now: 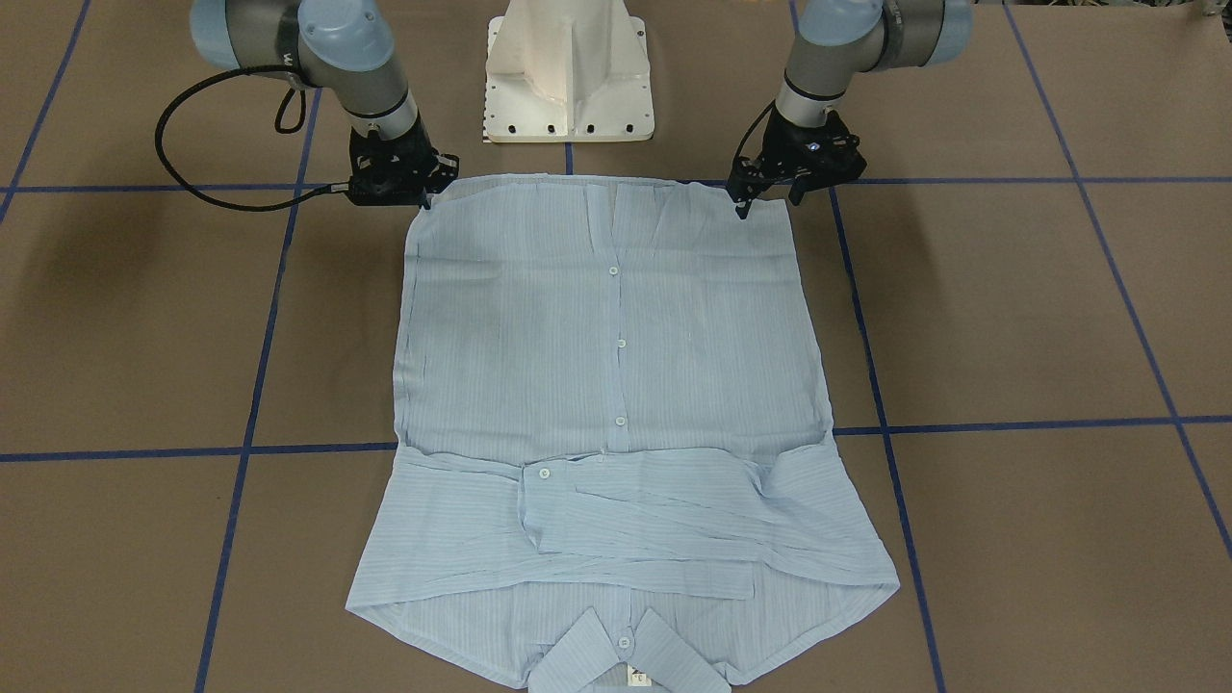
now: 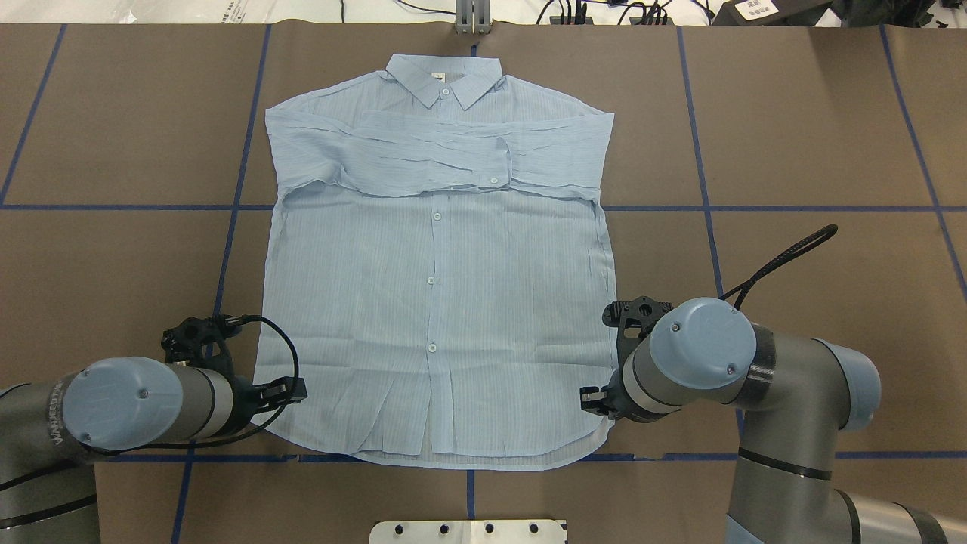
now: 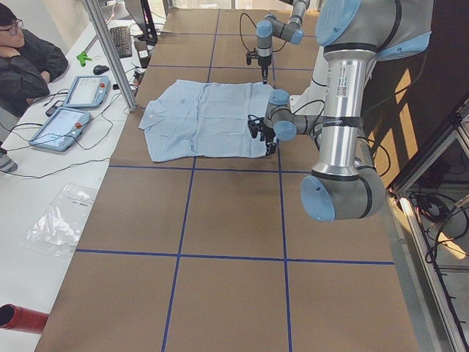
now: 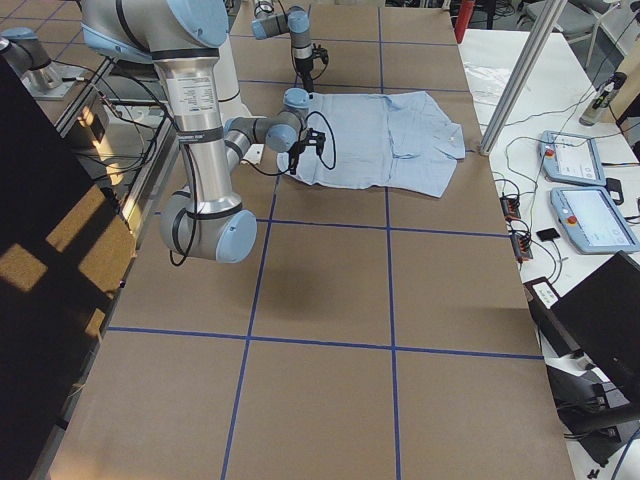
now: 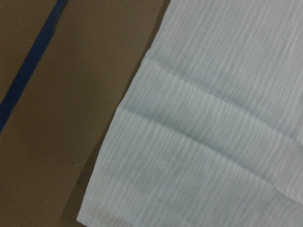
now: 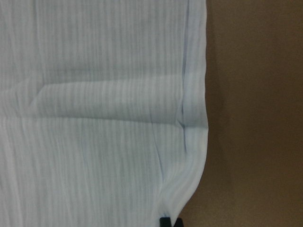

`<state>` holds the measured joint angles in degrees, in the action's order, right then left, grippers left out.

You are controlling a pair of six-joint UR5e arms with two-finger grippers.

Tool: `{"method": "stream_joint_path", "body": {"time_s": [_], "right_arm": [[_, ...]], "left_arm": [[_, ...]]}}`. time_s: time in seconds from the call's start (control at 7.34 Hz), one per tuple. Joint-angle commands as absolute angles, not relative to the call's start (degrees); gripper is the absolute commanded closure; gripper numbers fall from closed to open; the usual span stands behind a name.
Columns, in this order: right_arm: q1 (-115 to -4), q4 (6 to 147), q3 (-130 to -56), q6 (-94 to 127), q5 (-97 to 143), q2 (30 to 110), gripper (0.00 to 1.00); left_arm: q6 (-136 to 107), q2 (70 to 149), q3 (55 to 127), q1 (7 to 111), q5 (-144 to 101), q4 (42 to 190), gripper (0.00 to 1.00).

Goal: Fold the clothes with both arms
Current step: 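Close both grippers on the hem corners of the shirt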

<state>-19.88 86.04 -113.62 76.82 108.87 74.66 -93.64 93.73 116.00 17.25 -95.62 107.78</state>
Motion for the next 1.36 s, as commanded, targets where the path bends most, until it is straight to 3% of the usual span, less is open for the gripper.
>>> {"method": "stream_joint_path", "body": {"time_s": [0.0, 0.14, 0.27, 0.68, 0.95, 1.23], "right_arm": [[-19.9, 86.0, -113.6, 76.8, 108.8, 74.7, 1.0], [-19.9, 86.0, -113.6, 76.8, 108.6, 74.7, 1.0], [-19.9, 86.0, -113.6, 76.8, 108.6, 74.7, 1.0], [-20.0, 86.0, -113.7, 76.8, 108.7, 74.7, 1.0], [-20.3, 86.0, -113.7, 76.8, 108.7, 74.7, 1.0], [-20.5, 86.0, -113.7, 76.8, 108.8, 74.7, 1.0]], "left_arm": [[-91.0, 93.0, 115.6, 17.1, -95.6, 107.9, 0.07], [-91.0, 93.4, 115.6, 17.1, -95.7, 108.0, 0.09], [-91.1, 93.7, 115.5, 17.1, -95.8, 108.0, 0.22], [-91.1, 93.6, 115.0, 16.8, -96.0, 107.9, 0.34], [-91.1, 93.5, 115.0, 16.8, -96.0, 107.9, 0.58], [-91.1, 93.5, 115.2, 16.8, -95.9, 108.0, 0.92]]}}
